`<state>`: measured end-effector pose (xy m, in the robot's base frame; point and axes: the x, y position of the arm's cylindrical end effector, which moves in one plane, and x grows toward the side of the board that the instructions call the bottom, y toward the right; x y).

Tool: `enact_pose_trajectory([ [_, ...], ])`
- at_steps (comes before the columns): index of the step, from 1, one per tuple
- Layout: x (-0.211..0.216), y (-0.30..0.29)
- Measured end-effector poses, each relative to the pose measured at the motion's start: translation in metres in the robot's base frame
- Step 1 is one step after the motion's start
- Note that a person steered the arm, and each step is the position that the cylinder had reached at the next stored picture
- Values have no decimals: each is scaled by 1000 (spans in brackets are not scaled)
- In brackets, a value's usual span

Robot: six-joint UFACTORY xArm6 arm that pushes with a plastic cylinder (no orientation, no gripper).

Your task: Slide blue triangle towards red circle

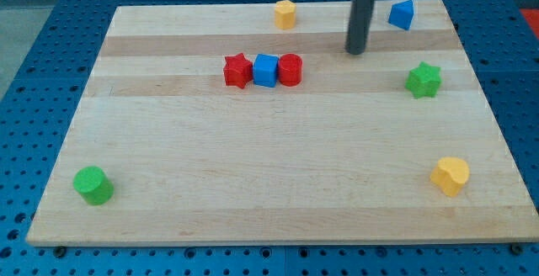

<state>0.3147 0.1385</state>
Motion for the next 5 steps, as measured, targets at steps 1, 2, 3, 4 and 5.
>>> enact_pose_trajectory([
  [1,0,49],
  [2,0,90],
  [3,-5,121],
  [4,-23,141],
  [5,-43,145],
])
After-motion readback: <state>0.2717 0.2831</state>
